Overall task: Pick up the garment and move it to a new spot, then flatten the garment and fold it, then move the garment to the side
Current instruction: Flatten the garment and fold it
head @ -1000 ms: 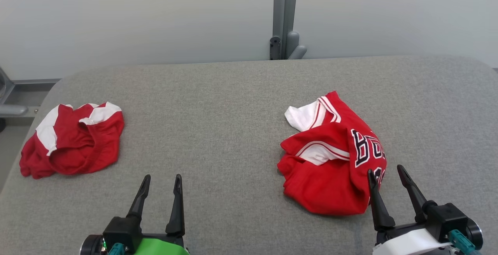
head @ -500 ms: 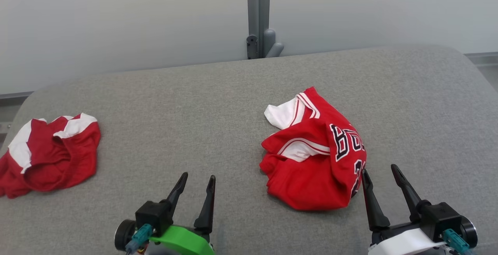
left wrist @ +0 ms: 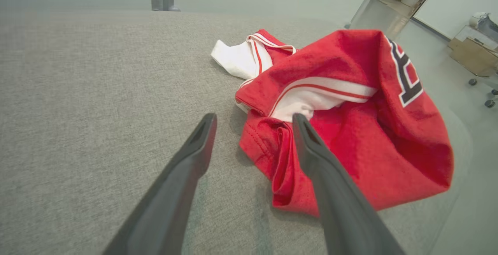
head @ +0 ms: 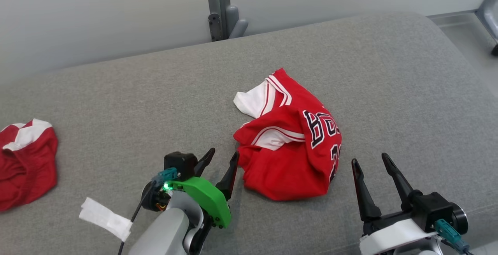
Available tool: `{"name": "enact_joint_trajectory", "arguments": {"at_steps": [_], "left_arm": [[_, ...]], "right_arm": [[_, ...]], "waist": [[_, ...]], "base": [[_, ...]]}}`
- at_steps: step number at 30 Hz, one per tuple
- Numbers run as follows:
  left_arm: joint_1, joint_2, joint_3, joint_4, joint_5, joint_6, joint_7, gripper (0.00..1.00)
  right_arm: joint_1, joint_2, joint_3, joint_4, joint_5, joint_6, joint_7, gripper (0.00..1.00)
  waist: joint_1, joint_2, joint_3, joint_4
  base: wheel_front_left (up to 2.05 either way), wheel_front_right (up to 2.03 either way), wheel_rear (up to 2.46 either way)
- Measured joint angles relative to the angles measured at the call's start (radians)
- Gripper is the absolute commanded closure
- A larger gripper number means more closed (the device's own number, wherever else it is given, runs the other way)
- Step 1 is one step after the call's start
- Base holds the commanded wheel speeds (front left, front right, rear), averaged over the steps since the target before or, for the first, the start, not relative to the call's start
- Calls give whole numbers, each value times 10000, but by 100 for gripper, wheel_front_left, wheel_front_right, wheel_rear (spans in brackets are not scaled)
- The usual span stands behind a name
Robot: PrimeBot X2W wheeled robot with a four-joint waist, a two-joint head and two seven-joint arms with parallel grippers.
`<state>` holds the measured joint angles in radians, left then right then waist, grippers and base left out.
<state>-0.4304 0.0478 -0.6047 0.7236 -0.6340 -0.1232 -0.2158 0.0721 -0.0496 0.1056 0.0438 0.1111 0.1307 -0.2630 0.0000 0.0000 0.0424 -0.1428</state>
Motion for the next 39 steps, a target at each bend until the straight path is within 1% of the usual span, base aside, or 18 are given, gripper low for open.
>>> {"name": "enact_joint_trajectory", "arguments": {"at_steps": [3, 7, 12, 14, 16, 17, 20, 21, 22, 23, 26, 34, 36, 39], "left_arm": [[-516, 2, -416, 706, -466, -4, 405, 0], [-1137, 2, -920, 1124, -1028, -2, 441, 0], [-1445, -2, -1406, 1427, -1538, 35, 408, 0], [-1676, 2, -1605, 1645, -1661, 240, 311, 0], [-1963, -2, -1814, 1916, -1630, 633, 167, 0], [-2072, 0, -1933, 2029, -1632, 757, 134, 0], [-2208, 2, -2249, 2286, -1762, 1020, 117, 0], [-2245, 6, -2347, 2326, -1829, 1028, 105, 21], [-2279, 4, -2452, 2355, -1929, 1024, 107, 67], [-2316, 2, -2575, 2374, -1987, 1009, 102, 100], [-2452, 0, -2859, 2368, -2224, 968, -29, 100], [-3252, 2, -3486, 1887, -2217, 884, -403, 100], [-3507, 0, -3674, 1916, -2115, 930, -414, 100], [-3579, -12, -4159, 2474, -1691, 1221, -384, 100]], "right_arm": [[-164, 6, 105, 6, 40, 0, 0, 0], [-226, 2, 111, -17, 86, 0, 0, 0], [-264, 0, 146, 29, 90, 0, 0, 0], [-277, 0, 182, 50, 107, 0, 0, 0], [-293, 0, 232, 58, 150, 0, 0, 0], [-314, -2, 263, 59, 174, 0, 0, 0], [-372, 0, 405, 69, 234, 0, 0, 0], [-377, 0, 470, 82, 272, 0, 0, 0], [-390, 2, 514, 94, 274, 0, 0, 0], [-407, 2, 541, 94, 297, 0, 0, 0], [-430, 0, 541, 90, 368, 0, 0, 0], [-419, 0, 554, 138, 424, 0, 0, 0], [-410, 2, 577, 138, 499, 0, 0, 0], [-405, 0, 583, 130, 600, 0, 0, 0]], "waist": [[0, 0, 187, -234], [0, 0, 389, -547], [0, 0, 519, -802], [0, 0, 553, -907], [0, 0, 572, -992], [0, 0, 579, -1026], [0, 0, 599, -1122], [0, 0, 605, -1156], [0, 0, 610, -1192], [0, 0, 613, -1225], [0, 0, 611, -1299], [0, 0, 412, -1378], [0, 0, 319, -1428], [0, 0, 245, -1537]], "base": [[0, 0, 0], [0, 0, 0], [0, 0, 0], [0, 0, 0], [0, 0, 0], [0, 0, 0], [0, 0, 0], [0, 0, 0], [0, 0, 0], [0, 0, 0], [0, 0, 0], [0, 0, 0], [0, 0, 0], [0, 0, 0]]}}
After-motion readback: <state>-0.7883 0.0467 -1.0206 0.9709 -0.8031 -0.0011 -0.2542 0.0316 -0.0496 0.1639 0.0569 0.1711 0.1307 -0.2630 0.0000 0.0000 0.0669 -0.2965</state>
